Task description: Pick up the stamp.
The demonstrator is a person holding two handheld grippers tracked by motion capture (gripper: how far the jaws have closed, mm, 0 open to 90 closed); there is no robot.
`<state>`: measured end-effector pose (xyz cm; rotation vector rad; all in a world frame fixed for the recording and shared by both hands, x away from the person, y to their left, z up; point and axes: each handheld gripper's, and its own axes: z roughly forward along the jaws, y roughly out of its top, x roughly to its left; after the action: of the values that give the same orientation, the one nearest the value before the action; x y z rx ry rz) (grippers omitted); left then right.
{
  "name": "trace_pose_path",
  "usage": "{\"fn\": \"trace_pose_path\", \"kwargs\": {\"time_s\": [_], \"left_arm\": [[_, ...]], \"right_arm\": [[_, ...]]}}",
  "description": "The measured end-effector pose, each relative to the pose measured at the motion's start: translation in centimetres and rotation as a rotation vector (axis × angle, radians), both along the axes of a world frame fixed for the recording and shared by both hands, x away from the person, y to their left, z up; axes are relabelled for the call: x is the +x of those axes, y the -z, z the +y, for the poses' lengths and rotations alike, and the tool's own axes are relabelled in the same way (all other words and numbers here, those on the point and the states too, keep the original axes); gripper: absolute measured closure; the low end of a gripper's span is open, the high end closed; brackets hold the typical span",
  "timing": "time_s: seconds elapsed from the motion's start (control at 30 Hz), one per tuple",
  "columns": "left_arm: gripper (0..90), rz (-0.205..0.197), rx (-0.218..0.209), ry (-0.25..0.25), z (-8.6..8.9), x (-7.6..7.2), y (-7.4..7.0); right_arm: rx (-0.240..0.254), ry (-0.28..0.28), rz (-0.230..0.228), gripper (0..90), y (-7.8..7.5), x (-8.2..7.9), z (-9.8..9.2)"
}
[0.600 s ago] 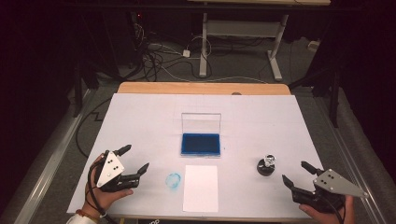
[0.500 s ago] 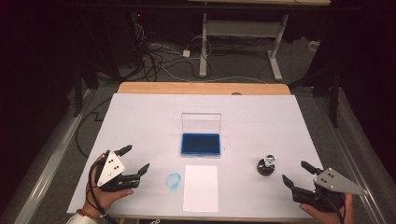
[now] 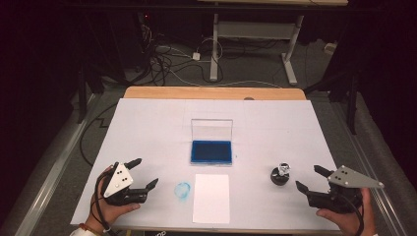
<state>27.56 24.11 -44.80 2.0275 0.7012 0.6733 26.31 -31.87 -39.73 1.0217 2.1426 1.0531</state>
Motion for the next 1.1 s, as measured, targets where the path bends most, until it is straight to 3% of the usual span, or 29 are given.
{"fn": "trace_pose_path", "kwargs": {"time_s": [0.2,0.4,0.47,0.83,1.1], "left_arm": [[18.1,0.001,-0.002,0.003,0.0,-0.1,-0.1],[19.2,0.032,0.008,0.022,-0.3,0.3,0.2],[19.4,0.034,0.018,0.028,-0.5,0.3,0.3],[19.3,0.061,0.039,0.017,-0.8,0.8,0.7],[19.3,0.054,0.042,0.022,-0.7,1.0,0.7]], "right_arm": [[-0.040,-0.031,0.078,24.1,-1.1,1.5,1.1],[-0.048,-0.044,0.105,27.7,-1.6,3.1,2.0],[-0.037,-0.054,0.145,26.6,-1.6,4.1,2.5],[-0.122,-0.055,0.285,28.2,-0.3,6.2,4.1],[-0.148,-0.060,0.307,41.7,0.3,7.3,4.6]]}}
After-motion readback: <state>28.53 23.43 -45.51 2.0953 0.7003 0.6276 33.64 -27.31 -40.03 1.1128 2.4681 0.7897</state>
